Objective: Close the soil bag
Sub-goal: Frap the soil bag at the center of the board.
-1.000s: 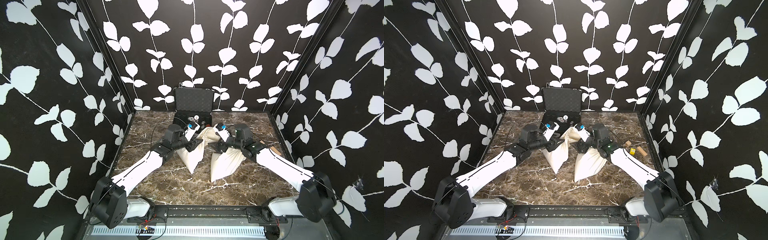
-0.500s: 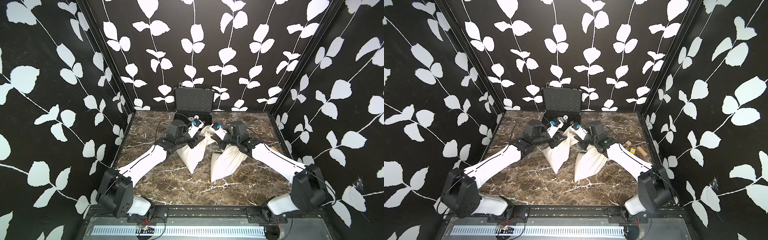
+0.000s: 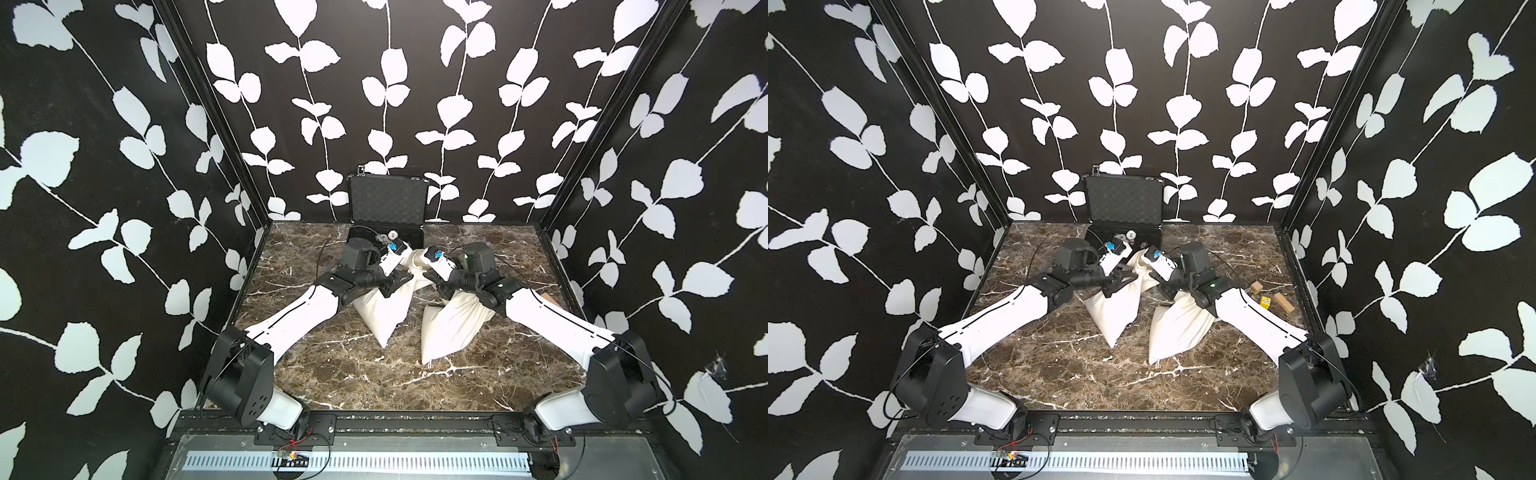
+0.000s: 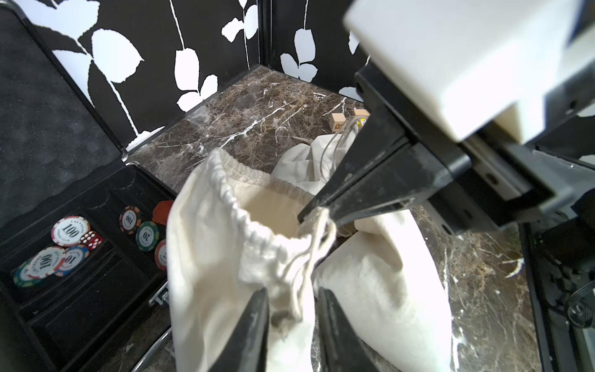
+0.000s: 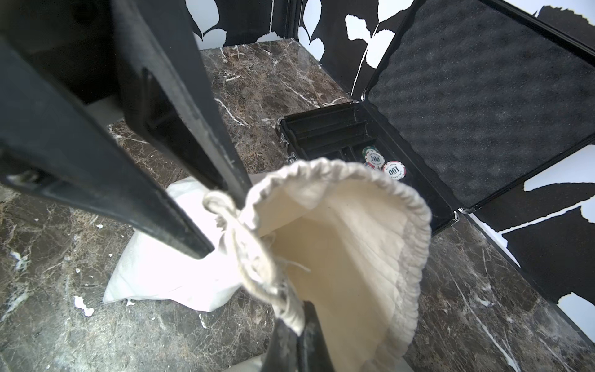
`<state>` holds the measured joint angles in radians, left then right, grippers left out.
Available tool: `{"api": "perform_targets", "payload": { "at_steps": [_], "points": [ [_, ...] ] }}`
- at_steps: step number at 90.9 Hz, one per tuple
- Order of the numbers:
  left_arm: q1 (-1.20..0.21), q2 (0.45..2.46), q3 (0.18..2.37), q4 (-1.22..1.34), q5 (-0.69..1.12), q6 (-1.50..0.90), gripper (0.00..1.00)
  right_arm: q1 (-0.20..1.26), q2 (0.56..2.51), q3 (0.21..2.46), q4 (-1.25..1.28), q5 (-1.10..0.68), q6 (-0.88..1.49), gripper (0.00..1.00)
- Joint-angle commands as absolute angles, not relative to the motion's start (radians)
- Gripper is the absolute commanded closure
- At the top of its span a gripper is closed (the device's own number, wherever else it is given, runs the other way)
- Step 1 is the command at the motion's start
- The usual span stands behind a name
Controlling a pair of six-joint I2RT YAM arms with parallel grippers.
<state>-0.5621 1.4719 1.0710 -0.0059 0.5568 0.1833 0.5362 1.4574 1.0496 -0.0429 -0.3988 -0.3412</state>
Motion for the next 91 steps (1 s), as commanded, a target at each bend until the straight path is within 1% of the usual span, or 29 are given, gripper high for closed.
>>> {"api": "perform_targets", "payload": {
  "at_steps": [1,16,32,35,41,47,52,66,77,91],
  "points": [
    [-0.564,1.466,1.092,-0.009,0.594,0.172,0.81,0.540,1.426,1.042,-0.014,-0.380,-0.326,1.00],
    [-0.565,1.447,1.066,-0.014,0.583,0.173,1.00,0.540,1.420,1.040,-0.008,-0.358,-0.328,1.00],
    [-0.565,1.393,1.035,-0.027,0.533,0.163,1.00,0.540,1.417,1.033,-0.002,-0.324,-0.327,1.00],
    [-0.565,1.374,1.030,-0.031,0.527,0.159,1.00,0.540,1.415,1.027,0.002,-0.318,-0.325,0.99],
    [-0.565,1.334,1.032,-0.048,0.517,0.138,1.00,0.540,1.410,1.016,0.018,-0.314,-0.319,0.91],
    [-0.564,1.294,1.046,-0.074,0.510,0.106,1.00,0.540,1.392,0.988,0.062,-0.327,-0.310,0.77],
    [-0.564,1.267,1.077,-0.117,0.503,0.079,1.00,0.540,1.370,0.960,0.121,-0.349,-0.296,0.68],
    [-0.564,1.260,1.203,-0.274,0.534,0.016,1.00,0.554,1.322,0.951,0.194,-0.400,-0.253,0.47],
    [-0.569,1.259,1.272,-0.321,0.567,-0.030,1.00,0.603,1.303,0.970,0.214,-0.399,-0.253,0.40],
    [-0.572,1.248,1.317,-0.322,0.589,-0.083,1.00,0.653,1.319,1.009,0.277,-0.394,-0.240,0.39]
  ]
}}
